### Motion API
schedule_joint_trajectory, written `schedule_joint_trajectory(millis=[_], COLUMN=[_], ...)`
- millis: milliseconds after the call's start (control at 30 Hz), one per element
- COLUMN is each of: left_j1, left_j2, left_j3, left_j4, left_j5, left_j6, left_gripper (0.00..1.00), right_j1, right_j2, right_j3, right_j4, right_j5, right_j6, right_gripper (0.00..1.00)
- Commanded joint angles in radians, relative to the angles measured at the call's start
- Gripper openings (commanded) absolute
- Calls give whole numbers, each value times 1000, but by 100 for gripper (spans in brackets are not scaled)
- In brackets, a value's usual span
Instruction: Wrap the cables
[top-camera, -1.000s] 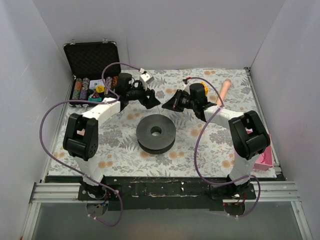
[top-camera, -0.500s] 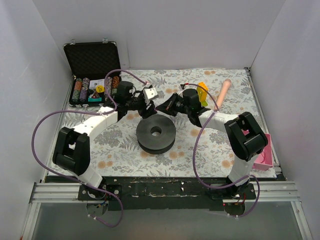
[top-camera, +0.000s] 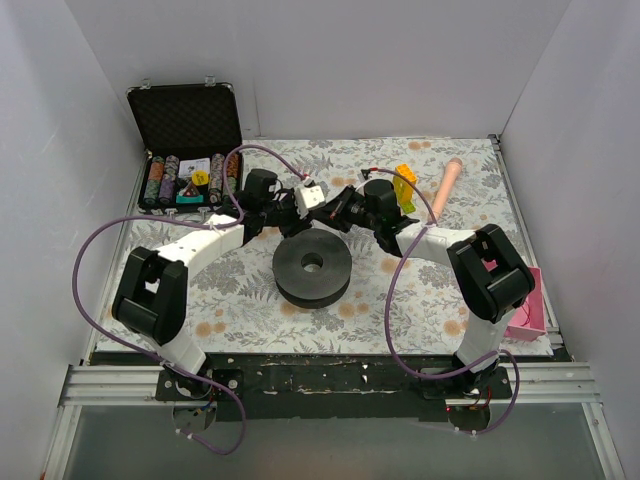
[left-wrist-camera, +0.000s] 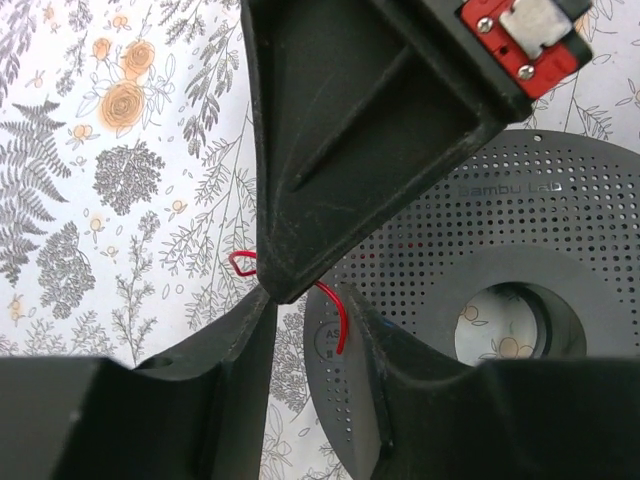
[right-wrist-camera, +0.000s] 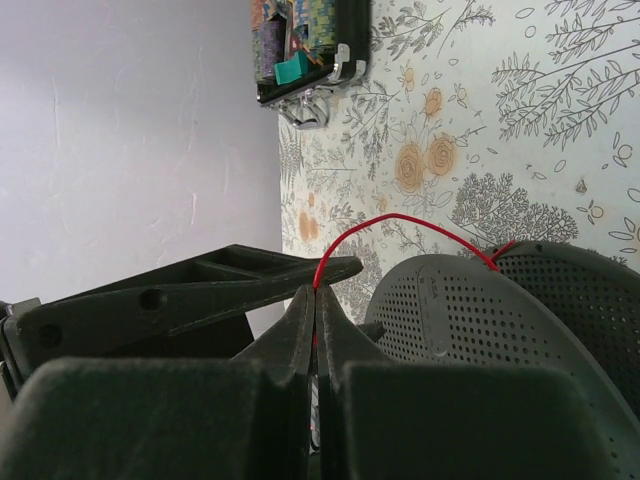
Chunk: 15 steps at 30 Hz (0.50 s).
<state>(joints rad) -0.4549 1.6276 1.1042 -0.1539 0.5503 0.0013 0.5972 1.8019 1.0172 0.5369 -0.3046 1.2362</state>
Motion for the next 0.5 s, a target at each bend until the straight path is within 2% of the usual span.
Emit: schedule_joint_trajectory(millis=[0, 133, 300, 333, 400, 467], left_j1=[-5, -5, -5, -1, 22, 54], left_j2=[-11, -14, -23, -20, -9, -2], left_j3=[29, 26, 19, 19, 23, 25], left_j4=[-3, 4, 8, 11, 5, -7], left_j5=[-4, 5, -38, -53, -78, -90], left_j6=[6, 6, -69, -84, -109, -129], left_gripper=[26, 0, 0, 0, 0, 0], right_j1=[12, 13, 13, 13, 13, 13], right_j2=[5, 25, 37, 42, 40, 27], right_j3=[7, 6, 6, 14, 37, 47], right_j4=[67, 89, 103, 100, 59, 9], right_j5=[19, 4, -19, -39, -50, -48], right_j6=[16, 32, 29, 14, -30, -84], right_gripper=[1, 1, 1, 7, 32, 38])
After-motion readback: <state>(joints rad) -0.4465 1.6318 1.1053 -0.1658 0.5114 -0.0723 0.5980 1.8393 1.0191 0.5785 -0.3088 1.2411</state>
